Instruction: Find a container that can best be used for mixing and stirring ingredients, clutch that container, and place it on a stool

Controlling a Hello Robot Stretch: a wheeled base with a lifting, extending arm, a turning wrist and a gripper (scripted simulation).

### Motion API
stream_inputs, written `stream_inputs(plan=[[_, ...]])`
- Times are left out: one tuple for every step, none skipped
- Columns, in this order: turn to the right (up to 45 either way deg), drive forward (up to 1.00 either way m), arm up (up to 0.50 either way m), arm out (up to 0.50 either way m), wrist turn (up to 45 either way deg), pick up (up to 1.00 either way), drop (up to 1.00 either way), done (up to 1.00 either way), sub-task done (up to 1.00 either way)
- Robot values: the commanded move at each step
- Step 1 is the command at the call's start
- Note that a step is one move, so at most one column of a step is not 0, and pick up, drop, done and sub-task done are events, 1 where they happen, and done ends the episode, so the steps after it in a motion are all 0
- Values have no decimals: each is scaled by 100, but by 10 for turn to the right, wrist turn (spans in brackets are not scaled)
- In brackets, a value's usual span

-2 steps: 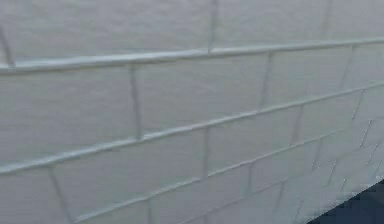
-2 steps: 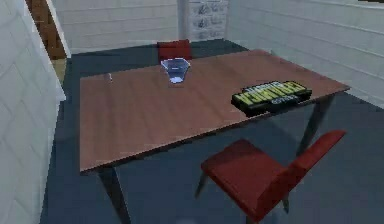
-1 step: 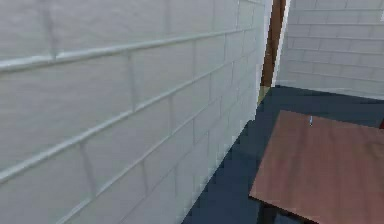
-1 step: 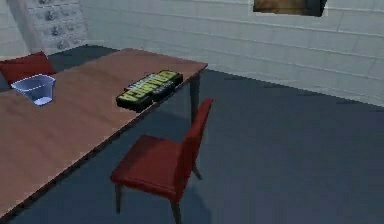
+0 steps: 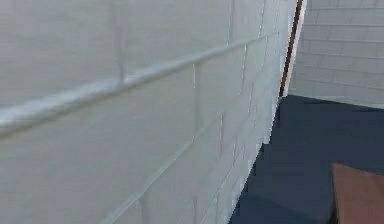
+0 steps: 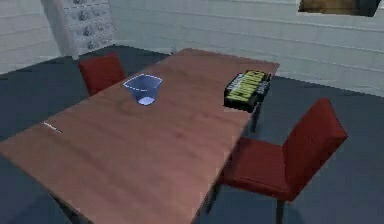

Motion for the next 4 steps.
stream_inputs(plan=[[270,0,0,0,0,0,0,0,0],[0,100,0,0,0,0,0,0,0],[120,0,0,0,0,0,0,0,0],[0,25,0,0,0,0,0,0,0]])
